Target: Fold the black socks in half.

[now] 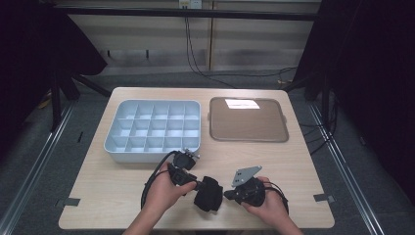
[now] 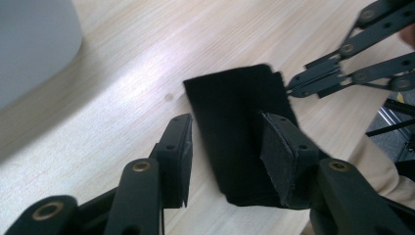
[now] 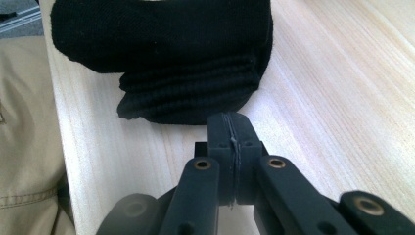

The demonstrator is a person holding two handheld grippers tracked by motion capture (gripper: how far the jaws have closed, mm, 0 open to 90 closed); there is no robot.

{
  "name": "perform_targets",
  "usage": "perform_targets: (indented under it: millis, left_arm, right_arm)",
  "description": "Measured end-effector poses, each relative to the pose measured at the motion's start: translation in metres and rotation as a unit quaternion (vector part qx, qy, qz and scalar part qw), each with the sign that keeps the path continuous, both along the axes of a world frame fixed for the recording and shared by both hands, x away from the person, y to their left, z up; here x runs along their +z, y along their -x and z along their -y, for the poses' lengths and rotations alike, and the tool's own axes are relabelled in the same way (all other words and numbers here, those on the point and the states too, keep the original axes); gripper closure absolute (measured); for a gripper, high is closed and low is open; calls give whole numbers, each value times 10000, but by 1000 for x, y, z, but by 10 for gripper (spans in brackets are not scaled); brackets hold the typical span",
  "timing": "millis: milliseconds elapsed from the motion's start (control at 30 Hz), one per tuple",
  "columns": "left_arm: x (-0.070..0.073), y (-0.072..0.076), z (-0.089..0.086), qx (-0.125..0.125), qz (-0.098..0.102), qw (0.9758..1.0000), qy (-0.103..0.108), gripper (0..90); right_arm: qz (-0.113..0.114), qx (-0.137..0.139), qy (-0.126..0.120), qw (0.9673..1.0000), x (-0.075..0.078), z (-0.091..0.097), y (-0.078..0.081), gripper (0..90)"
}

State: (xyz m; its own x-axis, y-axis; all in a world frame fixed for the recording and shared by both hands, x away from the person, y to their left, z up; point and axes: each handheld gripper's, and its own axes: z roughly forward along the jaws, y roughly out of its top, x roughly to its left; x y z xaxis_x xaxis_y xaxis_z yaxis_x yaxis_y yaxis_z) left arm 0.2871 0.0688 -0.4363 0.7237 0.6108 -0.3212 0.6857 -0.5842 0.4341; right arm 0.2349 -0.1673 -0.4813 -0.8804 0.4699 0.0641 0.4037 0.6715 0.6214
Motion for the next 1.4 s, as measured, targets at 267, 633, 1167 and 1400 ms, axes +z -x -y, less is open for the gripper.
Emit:
perform_targets:
  millis: [267, 633, 1167, 1400]
  left_arm:
    - [-11, -1, 1, 33, -120, 9999, -80, 511]
    - [-19, 0, 2, 54, -181, 9997, -133, 476]
    - [-24, 1, 5, 54, -254, 9996, -125, 448]
    - [-25, 1, 6, 41, -269, 9996, -122, 444]
  right_arm:
    - [-11, -19, -23, 10000, 1, 1, 2, 891]
    - [23, 110, -5, 9999, 1, 0, 4, 891]
    - [-29, 192, 9, 9998, -3, -7, 5, 888]
    - [-36, 211, 53, 9998, -4, -8, 4, 888]
